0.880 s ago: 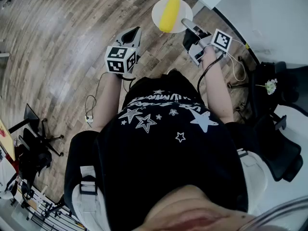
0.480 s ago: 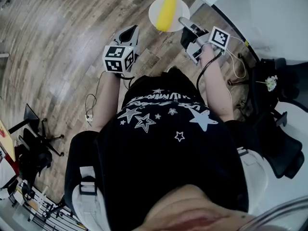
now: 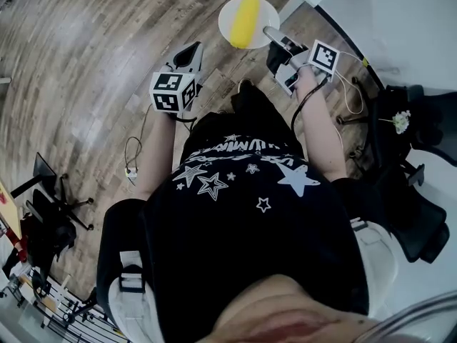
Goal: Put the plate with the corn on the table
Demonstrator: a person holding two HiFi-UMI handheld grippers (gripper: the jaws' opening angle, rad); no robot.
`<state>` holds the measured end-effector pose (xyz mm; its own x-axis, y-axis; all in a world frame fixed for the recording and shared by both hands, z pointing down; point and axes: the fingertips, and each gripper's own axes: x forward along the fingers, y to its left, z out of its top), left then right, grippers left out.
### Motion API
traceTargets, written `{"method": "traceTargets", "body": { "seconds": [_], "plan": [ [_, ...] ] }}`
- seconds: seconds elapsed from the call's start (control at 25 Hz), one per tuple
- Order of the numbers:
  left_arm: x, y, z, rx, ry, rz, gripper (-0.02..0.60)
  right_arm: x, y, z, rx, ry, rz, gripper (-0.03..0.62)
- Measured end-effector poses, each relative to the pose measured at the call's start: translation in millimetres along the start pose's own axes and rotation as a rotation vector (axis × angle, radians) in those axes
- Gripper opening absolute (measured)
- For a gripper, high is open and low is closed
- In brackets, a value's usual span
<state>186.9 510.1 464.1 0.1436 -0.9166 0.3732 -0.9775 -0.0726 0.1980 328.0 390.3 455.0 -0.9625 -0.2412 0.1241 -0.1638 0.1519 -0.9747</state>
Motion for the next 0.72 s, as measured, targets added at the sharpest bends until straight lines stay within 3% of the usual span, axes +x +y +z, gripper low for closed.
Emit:
{"method": "traceTargets", "body": {
  "seconds": [0.28,0.72],
  "plan": [
    [29,26,6,-0.013,0.021,0.028,0.006,34,-14,37,0.011,0.024,0.003,0.038],
    [146,105,73,-0.038,0.019,0.102,0.006,142,-24,164,-0.033,0.094,0.056,0.038]
  ]
}}
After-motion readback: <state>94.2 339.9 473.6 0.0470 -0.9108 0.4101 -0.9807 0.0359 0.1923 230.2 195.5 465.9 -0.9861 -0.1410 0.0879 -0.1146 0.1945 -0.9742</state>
